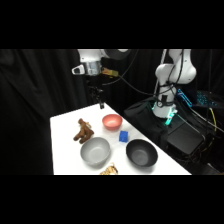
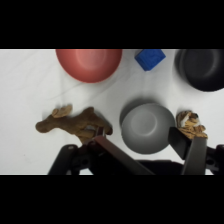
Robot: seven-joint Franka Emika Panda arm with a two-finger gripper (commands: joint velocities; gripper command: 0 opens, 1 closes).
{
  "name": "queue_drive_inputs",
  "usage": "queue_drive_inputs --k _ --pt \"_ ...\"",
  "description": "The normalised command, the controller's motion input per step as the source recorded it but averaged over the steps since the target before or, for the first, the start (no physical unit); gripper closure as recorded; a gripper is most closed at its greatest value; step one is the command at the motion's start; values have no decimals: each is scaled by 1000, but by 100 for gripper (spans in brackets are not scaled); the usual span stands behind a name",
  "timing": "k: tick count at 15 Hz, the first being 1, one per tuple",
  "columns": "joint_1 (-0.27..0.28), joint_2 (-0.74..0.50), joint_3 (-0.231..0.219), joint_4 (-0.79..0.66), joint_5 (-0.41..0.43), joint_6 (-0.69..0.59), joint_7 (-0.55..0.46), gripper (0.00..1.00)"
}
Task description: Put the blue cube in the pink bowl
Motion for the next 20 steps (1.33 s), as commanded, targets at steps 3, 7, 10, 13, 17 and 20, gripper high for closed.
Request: queue_drive_inputs --k 3,7,10,13,17,20 --pt "-20 -20 26 -29 8 32 44 0" --pt "2 -119 40 -176 14 154 115 0" --pt "27 -193 48 -284 29 232 180 0" --pt "37 -199 41 -324 41 286 254 0" --pt "40 -211 38 -359 63 295 272 0" --pt "43 -219 43 -364 115 278 216 0"
